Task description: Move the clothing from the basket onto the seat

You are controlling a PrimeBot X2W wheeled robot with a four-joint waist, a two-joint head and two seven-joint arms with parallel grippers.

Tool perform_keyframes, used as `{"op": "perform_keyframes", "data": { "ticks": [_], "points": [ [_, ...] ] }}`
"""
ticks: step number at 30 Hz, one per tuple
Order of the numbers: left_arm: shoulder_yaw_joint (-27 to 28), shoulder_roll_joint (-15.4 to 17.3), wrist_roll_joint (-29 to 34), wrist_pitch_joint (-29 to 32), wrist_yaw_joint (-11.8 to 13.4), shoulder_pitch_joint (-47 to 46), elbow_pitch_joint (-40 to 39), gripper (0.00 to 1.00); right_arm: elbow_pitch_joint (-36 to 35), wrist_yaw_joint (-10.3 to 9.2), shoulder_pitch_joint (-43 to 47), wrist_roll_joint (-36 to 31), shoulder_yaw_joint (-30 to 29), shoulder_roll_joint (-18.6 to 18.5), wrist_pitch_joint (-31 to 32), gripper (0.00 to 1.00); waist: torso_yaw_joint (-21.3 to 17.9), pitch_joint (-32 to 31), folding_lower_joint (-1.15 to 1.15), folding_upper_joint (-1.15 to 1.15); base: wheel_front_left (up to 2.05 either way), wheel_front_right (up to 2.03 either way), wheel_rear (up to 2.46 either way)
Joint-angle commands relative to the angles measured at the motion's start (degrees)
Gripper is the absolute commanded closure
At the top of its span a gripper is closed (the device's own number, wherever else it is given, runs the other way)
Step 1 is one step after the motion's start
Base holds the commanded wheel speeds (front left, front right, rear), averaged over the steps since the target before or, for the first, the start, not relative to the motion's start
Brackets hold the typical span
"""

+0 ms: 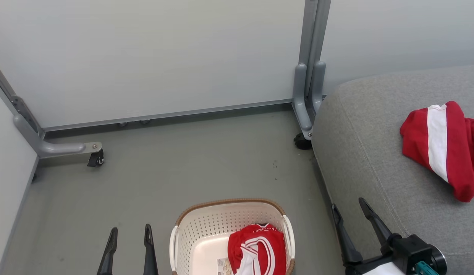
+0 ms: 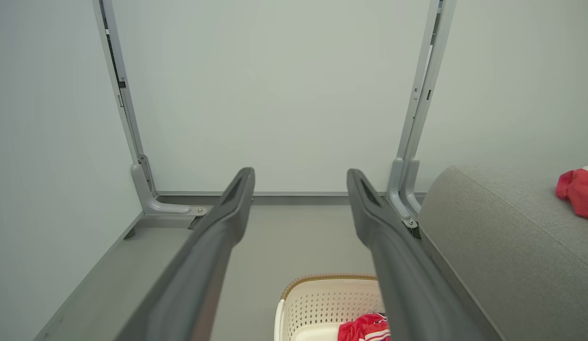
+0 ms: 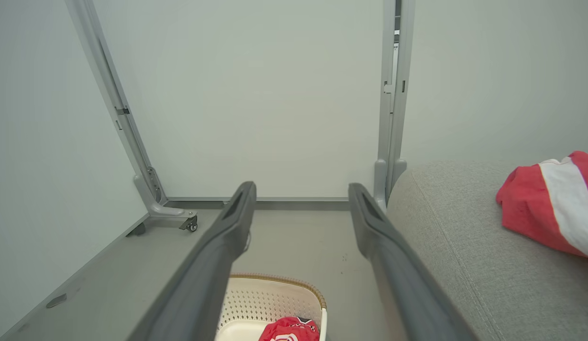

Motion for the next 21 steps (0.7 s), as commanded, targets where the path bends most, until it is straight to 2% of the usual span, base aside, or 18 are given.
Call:
{"op": "perform_keyframes", "data": {
  "ticks": [1,6,16,21],
  "points": [
    [0.68,0.05,-0.14,-0.01,-0.29,1.0,0.42,0.0,0.3,-0.08,1.17,-0.07,-0.14,-0.05,-0.17,0.0,-0.23,-0.45,0.01,0.0,0.0,0.0,0.0],
    [1.47,0.04,-1.4,-0.01,-1.28,0.54,1.64,0.0,0.61,-0.08,0.52,-0.27,0.52,-0.05,-0.17,0.0,-0.37,-0.83,0.01,0.0,0.0,0.0,0.0],
    [2.3,0.04,0.07,-0.01,-2.62,-0.08,2.72,0.0,1.27,-0.08,0.03,-0.07,1.88,-0.83,-0.17,0.0,-0.32,-1.46,0.01,0.0,0.0,0.0,0.0],
    [1.98,0.04,0.4,-0.02,-2.45,0.27,2.63,0.0,1.3,-0.08,0.78,-0.12,1.87,-1.01,-0.17,0.0,-0.33,-1.57,0.01,0.0,0.0,0.0,0.0]
  ]
}}
